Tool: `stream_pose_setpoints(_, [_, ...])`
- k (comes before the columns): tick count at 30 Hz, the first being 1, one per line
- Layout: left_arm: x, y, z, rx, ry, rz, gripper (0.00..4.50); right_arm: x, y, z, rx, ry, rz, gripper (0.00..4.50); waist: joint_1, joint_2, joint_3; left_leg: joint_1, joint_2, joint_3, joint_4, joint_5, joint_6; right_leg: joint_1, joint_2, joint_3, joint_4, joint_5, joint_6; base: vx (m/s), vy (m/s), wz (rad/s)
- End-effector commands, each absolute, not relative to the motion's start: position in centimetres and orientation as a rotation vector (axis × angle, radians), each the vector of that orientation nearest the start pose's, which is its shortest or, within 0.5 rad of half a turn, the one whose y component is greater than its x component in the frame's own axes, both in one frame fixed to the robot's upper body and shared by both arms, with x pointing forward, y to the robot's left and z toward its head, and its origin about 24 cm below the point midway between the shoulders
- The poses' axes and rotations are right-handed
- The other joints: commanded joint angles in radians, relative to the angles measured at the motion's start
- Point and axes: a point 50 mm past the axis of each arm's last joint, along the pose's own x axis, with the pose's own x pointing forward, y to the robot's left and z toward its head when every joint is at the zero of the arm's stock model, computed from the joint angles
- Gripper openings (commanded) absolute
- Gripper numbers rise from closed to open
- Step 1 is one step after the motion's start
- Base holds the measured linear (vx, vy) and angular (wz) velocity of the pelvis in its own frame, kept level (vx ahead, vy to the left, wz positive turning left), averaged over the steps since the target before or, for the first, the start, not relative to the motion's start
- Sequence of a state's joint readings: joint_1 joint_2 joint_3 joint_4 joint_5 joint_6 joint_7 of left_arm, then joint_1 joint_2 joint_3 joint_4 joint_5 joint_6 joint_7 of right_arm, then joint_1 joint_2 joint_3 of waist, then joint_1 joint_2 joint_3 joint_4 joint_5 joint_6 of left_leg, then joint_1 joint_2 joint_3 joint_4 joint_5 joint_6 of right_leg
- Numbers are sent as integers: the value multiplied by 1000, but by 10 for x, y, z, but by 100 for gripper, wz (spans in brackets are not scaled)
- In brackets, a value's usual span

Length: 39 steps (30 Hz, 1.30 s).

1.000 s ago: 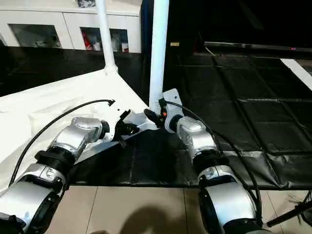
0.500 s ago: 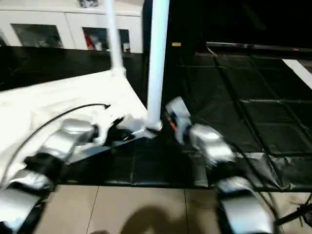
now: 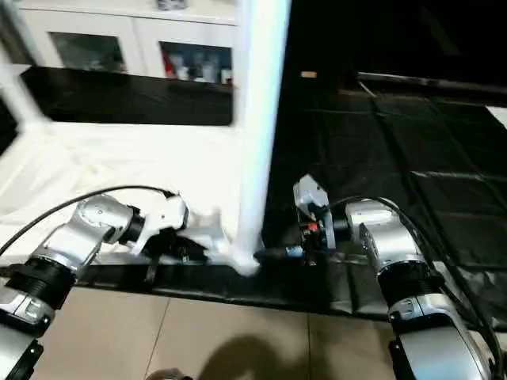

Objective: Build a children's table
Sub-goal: Rotate leg to tighten

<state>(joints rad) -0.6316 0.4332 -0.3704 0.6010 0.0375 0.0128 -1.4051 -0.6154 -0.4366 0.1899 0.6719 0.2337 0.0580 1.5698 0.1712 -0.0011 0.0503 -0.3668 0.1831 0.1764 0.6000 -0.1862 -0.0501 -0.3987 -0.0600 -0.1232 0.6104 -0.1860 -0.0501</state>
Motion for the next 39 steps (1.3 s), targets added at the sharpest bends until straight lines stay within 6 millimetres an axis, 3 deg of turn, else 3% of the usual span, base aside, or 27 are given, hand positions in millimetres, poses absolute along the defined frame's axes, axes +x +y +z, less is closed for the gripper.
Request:
stream_pose_setpoints(1, [301,131,52,584,537,-1656,0,305,-161,73,-125,346,1652,418,-4,-4,-66,15,68,-19,-65,-163,79,52,-111,73,-85,-285,-145,0,0,0])
stream_pose_setpoints(8, [296,125,55,600,516,-1719,0,305,-150,69,-114,382,1694,364,-1,-6,-70,11,70,-20,-63,-130,78,55,-112,73,-75,-238,-155,0,0,0])
stream_pose_setpoints(24, [295,126,54,608,512,-1700,0,302,-145,66,-89,404,1722,226,0,-5,-71,8,69,-21,-62,-127,76,56,-110,72,-75,-237,-144,0,0,0])
stream_pose_setpoints(30, [297,126,53,583,508,-1668,0,299,-144,64,-62,400,1731,210,0,-4,-70,10,69,-20,-63,-137,72,55,-110,72,-77,-247,-142,0,0,0])
stream_pose_setpoints(33, [299,123,53,553,498,-1636,0,296,-143,62,-36,399,1734,210,2,6,-70,12,69,-21,-62,-147,68,55,-111,73,-79,-250,-144,0,0,0])
stream_pose_setpoints(34, [299,123,53,547,496,-1629,0,295,-142,61,-31,399,1734,209,1,2,-70,12,71,-21,-63,-148,67,56,-110,73,-79,-245,-144,0,0,0])
stream_pose_setpoints(37, [305,119,53,494,498,-1560,0,300,-135,55,-24,410,1618,209,1,2,-68,12,69,-22,-65,-164,61,55,-111,71,-82,-267,-145,0,0,0])
stream_pose_setpoints(38, [309,116,53,455,496,-1515,0,305,-130,53,-19,407,1533,209,-4,5,-62,15,65,-22,-67,-193,45,54,-111,69,-93,-337,-127,0,0,0])
stream_pose_setpoints(39, [309,116,53,455,496,-1515,0,305,-130,53,-19,407,1533,209,-4,5,-62,15,65,-22,-67,-193,45,54,-111,69,-93,-337,-127,0,0,0])
